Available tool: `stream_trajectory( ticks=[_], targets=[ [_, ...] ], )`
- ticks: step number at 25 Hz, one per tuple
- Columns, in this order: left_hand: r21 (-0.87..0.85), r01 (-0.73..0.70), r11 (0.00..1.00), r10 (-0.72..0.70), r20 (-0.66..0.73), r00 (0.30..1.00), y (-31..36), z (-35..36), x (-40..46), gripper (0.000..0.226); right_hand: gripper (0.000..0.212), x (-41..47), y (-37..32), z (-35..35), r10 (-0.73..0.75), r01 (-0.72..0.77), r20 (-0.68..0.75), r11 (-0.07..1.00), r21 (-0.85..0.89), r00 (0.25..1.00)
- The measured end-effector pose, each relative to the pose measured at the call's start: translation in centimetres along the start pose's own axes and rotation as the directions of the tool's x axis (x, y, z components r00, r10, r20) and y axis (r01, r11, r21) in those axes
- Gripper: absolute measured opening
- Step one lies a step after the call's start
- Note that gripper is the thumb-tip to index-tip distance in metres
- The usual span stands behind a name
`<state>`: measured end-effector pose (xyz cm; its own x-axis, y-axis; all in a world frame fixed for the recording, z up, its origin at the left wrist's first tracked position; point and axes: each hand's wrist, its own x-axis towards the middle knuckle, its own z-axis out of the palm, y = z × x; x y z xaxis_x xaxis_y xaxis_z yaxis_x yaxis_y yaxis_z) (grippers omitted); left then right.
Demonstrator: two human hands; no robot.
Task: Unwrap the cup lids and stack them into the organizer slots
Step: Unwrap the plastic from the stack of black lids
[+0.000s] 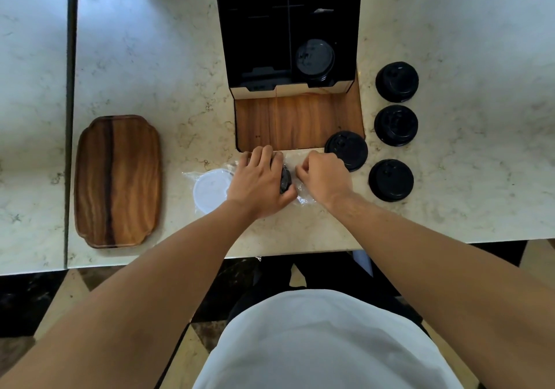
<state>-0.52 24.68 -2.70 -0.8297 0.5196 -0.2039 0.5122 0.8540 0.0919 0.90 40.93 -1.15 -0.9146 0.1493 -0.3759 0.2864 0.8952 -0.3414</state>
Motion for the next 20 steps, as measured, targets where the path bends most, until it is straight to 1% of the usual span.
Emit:
stream_trajectory(
  ticks=[2, 6, 9, 11, 14, 18, 20],
  targets=[
    [0.003, 0.002, 1.000, -0.002, -0.007, 1.000, 0.0, 0.1, 0.0, 0.070, 0.033, -0.2, 0.1, 0.0, -0.046, 0.045, -0.003, 0.997, -0.061, 0.999],
    [0.011, 0.004, 1.000, -0.004, -0.008, 1.000, 0.0, 0.1, 0.0, 0.071, 0.029, -0.4, 0.5, -0.4, -0.098, 0.099, 0.021, 0.994, -0.036, 0.995],
    [0.006, 0.003, 1.000, -0.003, -0.007, 1.000, 0.0, 0.1, 0.0, 0.071, 0.022, -0.5, 0.4, -0.7, -0.105, 0.107, 0.048, 0.993, -0.056, 0.993],
    [0.002, 0.002, 1.000, -0.001, -0.014, 1.000, 0.0, 0.1, -0.1, 0.072, 0.019, -0.6, 0.4, -0.8, -0.082, 0.083, 0.032, 0.996, -0.038, 0.996],
    [0.000, 0.004, 1.000, -0.004, -0.009, 1.000, 0.0, 0.1, -0.1, 0.073, 0.017, -0.9, 1.6, -1.0, -0.017, 0.017, -0.005, 0.999, 0.040, 1.000],
    [0.006, 0.015, 1.000, -0.015, 0.012, 1.000, 0.0, 0.1, 0.0, 0.074, 0.016, -1.4, 4.4, -1.9, 0.073, -0.055, -0.117, 0.987, 0.150, 0.991],
    [0.013, 0.014, 1.000, -0.014, 0.012, 1.000, 0.0, 0.1, 0.0, 0.074, 0.016, -1.6, 5.1, -2.1, 0.106, -0.083, -0.127, 0.982, 0.172, 0.986]
  ],
)
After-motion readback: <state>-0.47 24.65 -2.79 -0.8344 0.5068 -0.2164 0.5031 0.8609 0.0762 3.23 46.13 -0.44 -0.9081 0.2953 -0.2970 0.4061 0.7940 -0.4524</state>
